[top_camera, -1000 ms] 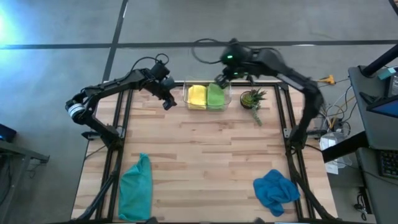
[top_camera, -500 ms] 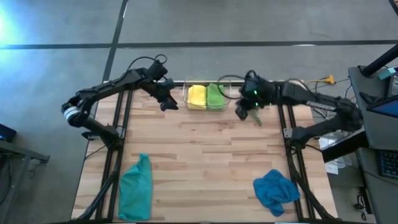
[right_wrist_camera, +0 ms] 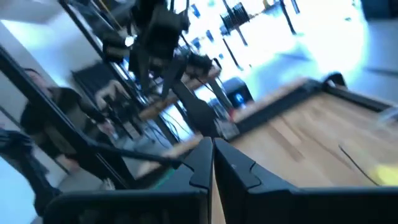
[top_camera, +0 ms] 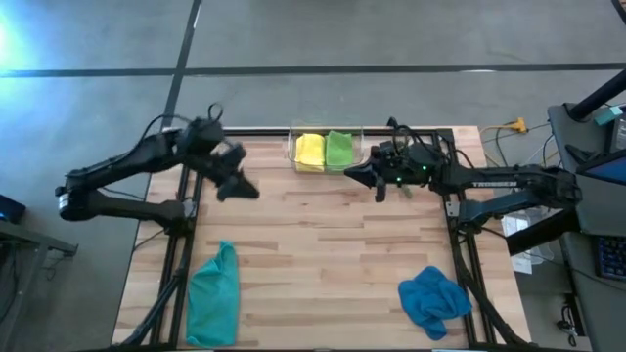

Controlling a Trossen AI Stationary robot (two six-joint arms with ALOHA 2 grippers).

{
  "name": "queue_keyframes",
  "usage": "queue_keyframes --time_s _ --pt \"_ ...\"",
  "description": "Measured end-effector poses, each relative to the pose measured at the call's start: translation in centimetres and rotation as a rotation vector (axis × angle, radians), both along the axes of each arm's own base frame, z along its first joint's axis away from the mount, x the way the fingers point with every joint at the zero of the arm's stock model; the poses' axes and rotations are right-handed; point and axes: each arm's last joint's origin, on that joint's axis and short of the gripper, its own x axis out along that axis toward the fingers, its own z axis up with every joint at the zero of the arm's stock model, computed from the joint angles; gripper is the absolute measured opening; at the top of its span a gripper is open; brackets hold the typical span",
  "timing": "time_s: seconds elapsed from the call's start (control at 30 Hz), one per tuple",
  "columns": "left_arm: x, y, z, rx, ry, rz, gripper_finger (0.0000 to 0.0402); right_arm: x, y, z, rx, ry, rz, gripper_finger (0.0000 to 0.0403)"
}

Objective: Fold microfiber towels
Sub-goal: Fold the light blue microfiber towel

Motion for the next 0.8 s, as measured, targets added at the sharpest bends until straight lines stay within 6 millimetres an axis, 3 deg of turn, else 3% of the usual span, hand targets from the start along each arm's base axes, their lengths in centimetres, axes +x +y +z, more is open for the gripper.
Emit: queue_keyframes --time_s 0.23,0.5,0.67,0.8 --pt "-1.9 -6.6 -1.0 -0.157 0.131 0.07 0.0088 0.6 -0.1 0.2 -0.007 -0.016 0.009 0.0009" --pt "-2.2 -14.2 -6.5 -0.228 0.374 0.134 0.0086 0.8 0.1 -0.3 0.004 0.027 0.101 0.0009" --pt "-1.7 -16.9 -10.7 -0.213 0.614 0.141 0.0086 0.7 0.2 -0.8 0.02 0.08 0.132 0.0009" --pt "-1.0 -17.9 -11.8 -0.175 0.701 0.019 0.0098 0.7 0.2 -1.2 0.028 0.11 0.134 0.0009"
